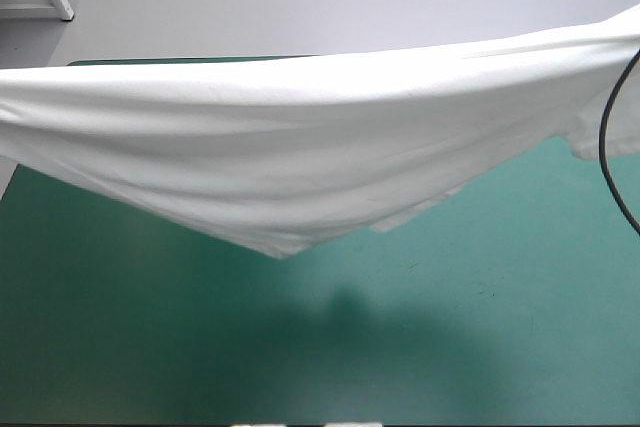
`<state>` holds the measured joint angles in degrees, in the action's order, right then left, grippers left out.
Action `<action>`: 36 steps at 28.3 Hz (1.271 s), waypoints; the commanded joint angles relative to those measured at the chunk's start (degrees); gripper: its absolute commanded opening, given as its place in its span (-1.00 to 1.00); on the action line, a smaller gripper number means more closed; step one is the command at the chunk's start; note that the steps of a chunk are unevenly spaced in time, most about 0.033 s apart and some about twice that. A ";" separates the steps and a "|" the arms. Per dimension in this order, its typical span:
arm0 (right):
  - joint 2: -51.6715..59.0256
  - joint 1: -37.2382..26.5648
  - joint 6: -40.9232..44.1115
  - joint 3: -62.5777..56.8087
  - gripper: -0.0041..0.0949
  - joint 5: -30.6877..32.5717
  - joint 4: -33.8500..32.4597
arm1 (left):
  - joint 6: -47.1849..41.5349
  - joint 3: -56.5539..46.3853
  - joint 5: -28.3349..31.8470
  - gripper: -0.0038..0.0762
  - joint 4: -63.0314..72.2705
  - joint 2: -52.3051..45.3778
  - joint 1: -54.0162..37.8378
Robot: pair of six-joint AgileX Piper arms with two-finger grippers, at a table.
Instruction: Fold the cloth
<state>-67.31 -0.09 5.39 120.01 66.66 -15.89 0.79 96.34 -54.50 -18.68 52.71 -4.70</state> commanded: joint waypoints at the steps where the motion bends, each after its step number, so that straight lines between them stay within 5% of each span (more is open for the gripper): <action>1: 1.01 -0.15 -0.68 1.23 -0.94 -4.50 -0.84 | 0.53 0.80 3.79 -0.93 1.55 -0.37 0.08; 14: -12.15 -0.15 -6.37 -7.90 -0.94 -4.97 15.52 | 2.73 -22.94 15.31 -0.93 16.73 6.04 0.08; 24: -32.52 -0.15 -8.03 -13.59 -0.94 -21.85 15.89 | 2.59 -30.32 30.63 -0.93 19.54 22.60 0.08; 31: -45.92 -0.15 -8.48 -13.59 -0.95 -30.25 16.58 | 2.59 -30.32 49.35 -0.91 22.24 38.84 0.08; 32: -46.78 -0.15 -9.33 -13.59 -0.92 -30.83 17.32 | 2.59 -30.32 51.53 -0.85 22.24 40.51 0.08; 36: -47.88 -0.15 -15.48 -13.59 0.03 -31.50 23.52 | 2.59 -30.32 59.44 0.12 22.24 45.56 0.08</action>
<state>-118.90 -0.09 -7.29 104.66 38.95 4.86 3.71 64.48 -3.20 2.76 99.42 -4.70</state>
